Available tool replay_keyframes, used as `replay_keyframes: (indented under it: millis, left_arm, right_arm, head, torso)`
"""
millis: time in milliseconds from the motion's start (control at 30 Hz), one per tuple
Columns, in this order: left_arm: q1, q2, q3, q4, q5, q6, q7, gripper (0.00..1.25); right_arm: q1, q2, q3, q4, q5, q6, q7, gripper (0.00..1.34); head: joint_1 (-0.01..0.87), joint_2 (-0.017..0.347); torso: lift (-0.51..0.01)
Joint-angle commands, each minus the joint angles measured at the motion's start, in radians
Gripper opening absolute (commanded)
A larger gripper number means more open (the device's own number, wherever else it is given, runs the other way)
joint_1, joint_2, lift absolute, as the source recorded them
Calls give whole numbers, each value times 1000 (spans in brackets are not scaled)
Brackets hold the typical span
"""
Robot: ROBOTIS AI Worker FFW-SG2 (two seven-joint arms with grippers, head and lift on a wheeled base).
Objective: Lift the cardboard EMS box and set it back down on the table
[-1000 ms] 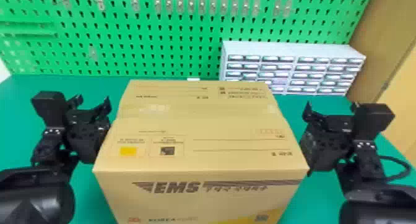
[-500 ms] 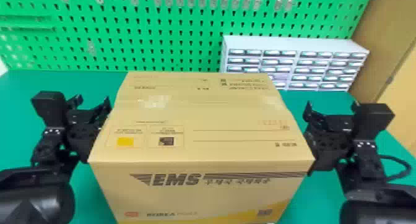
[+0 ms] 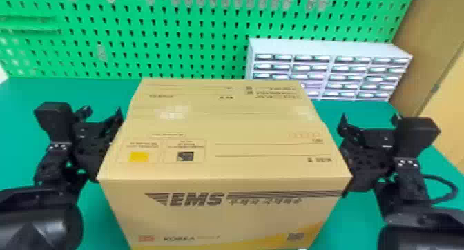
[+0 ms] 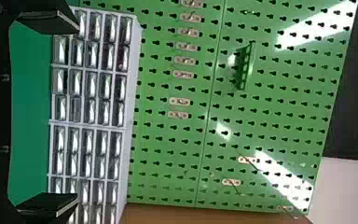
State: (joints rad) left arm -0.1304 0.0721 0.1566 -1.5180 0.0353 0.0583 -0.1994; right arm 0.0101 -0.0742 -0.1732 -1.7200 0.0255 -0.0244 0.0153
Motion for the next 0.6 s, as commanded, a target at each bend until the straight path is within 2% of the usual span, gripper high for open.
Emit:
replay_keyframes:
  millis: [0,567]
  left_arm:
    - [0,0,0,1,0,0,0,762]
    - [0,0,1,2,0,0,0,762]
  right_arm:
    - [-1,1,-2,3,7,0,0,1298]
    - [1,1,-3,10,11,-2,0,1298]
  head:
    - [678,-14]
    - [678,-14]
  torso:
    - [-88]
    - [-89]
